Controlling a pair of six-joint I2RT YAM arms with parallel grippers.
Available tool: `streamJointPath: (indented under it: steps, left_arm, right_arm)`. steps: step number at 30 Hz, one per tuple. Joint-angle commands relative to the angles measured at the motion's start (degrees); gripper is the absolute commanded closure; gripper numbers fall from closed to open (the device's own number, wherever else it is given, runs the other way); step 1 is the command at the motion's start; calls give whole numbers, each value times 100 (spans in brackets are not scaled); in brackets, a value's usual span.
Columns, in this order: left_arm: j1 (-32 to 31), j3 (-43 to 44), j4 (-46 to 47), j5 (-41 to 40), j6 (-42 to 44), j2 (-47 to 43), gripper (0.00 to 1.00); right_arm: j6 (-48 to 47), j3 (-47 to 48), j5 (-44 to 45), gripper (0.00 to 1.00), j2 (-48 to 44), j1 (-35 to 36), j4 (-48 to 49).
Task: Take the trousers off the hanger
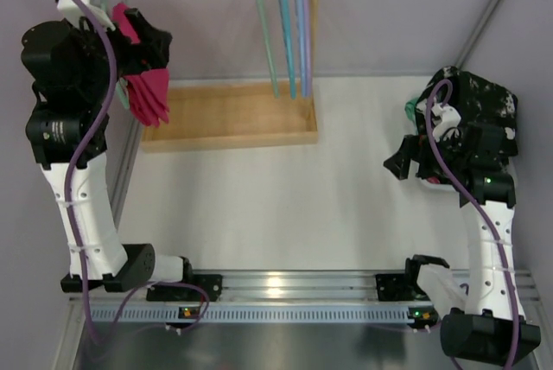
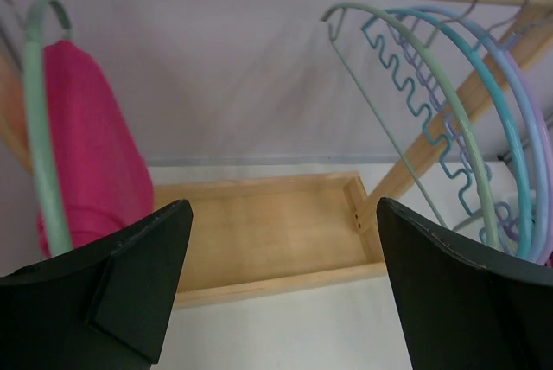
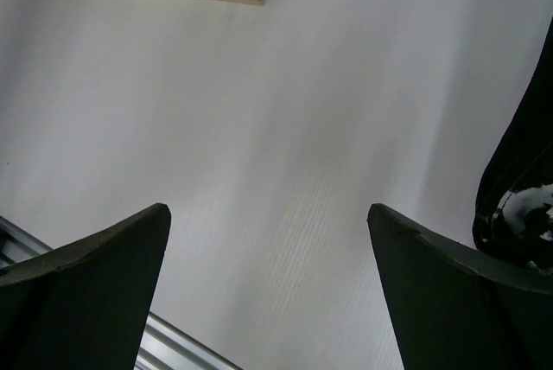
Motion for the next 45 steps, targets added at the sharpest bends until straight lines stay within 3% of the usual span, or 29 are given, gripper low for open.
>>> streamJointPath:
  steps: [1,13,19,24,27,28,30,31,41,45]
  left_arm:
    - [223,-7,544,-727,-398,-341,6]
    - [1013,-33,60,-1010,-380,-315,6]
    - [1927,-7,25,-703,-802,151,9]
    - [2446,-199,16,174,-811,546,12]
    - [2981,-463,191,1982,-1074,748,19]
    - [3096,-577,444,2649,-1179,766,20]
    - [3386,-1198,980,3241,-1548,671,23]
    - [3457,-1411,1618,3766,-1862,531,24]
    - [3589,-2169,3881,4992,-3657,556,48]
    - [3580,-2721,5749,5318,-4869,538,52]
  right_arm:
    - [-116,-12,-147,1,-27,-81,38]
    - [-151,-135,-209,1,-202,-72,38]
    - [-151,-153,-288,1,-247,-72,30]
    - [-107,-196,-367,1,-255,-72,82]
    - [-98,-214,-393,1,-255,-72,109]
    - [-98,-231,-393,1,-255,-81,109]
    - [-81,-267,-402,1,-264,-81,170]
    - [-72,-293,-393,0,-256,-72,170]
    - [-28,-320,-411,1,-255,-81,214]
    - [7,-363,-411,1,-299,-72,249]
